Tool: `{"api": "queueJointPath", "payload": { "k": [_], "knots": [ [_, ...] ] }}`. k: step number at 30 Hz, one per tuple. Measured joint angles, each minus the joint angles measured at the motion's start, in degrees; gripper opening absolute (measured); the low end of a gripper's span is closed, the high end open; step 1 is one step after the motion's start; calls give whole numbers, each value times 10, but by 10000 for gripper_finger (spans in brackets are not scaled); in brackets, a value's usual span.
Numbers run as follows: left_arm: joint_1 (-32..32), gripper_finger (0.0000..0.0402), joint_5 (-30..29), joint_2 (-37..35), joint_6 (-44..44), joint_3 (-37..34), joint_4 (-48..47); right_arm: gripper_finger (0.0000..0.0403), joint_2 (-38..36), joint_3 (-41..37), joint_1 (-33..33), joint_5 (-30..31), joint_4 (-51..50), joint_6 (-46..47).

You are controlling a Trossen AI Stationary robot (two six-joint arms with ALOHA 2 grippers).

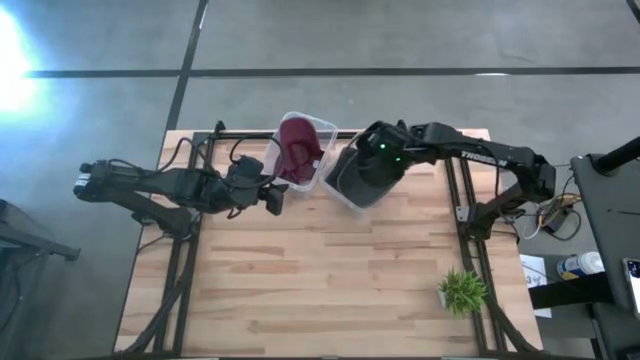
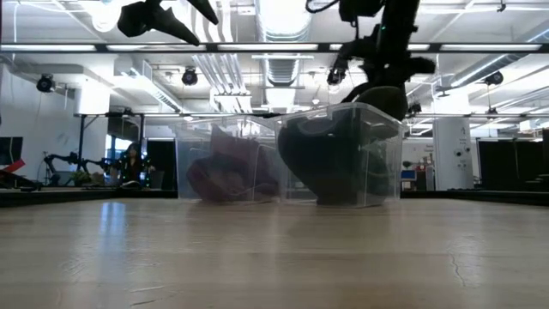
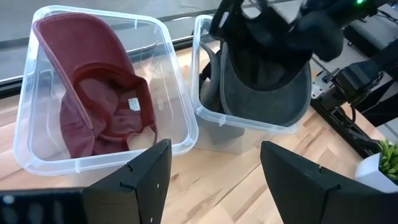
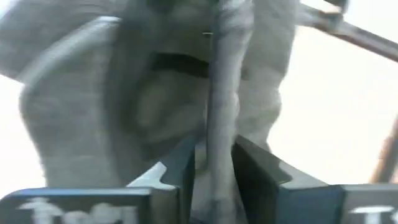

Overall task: Pick & Place hat
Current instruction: Put the black cap into the right transparent bin, then adjust the transparent bins

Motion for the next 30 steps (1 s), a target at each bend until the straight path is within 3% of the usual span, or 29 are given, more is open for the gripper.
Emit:
{"api": "queueJointPath", "payload": {
  "k": [3,9,12,15,17,21,23,26,30],
  "knots": [
    [0,240,0,0,0,0,9,122,-15,23,1,43,-44,9],
    [0,240,-3,0,2,0,20,150,-53,70,1,57,-21,-9],
    [0,240,-3,0,22,-2,17,158,-71,80,6,51,32,-61],
    [0,240,-8,6,41,-2,-9,161,-78,80,10,-2,91,-113],
    [4,240,-37,7,34,-2,-55,159,-73,79,17,-21,111,-124],
    [19,240,-150,4,10,-2,-116,149,-55,75,36,-22,114,-132],
    [45,240,-143,11,77,-6,-80,144,-43,68,45,-23,112,-141],
    [87,240,-32,43,267,-16,1,138,-29,58,63,-26,114,-159],
    [114,240,86,89,516,-20,37,134,-26,47,84,-30,108,-189]
  ]
}}
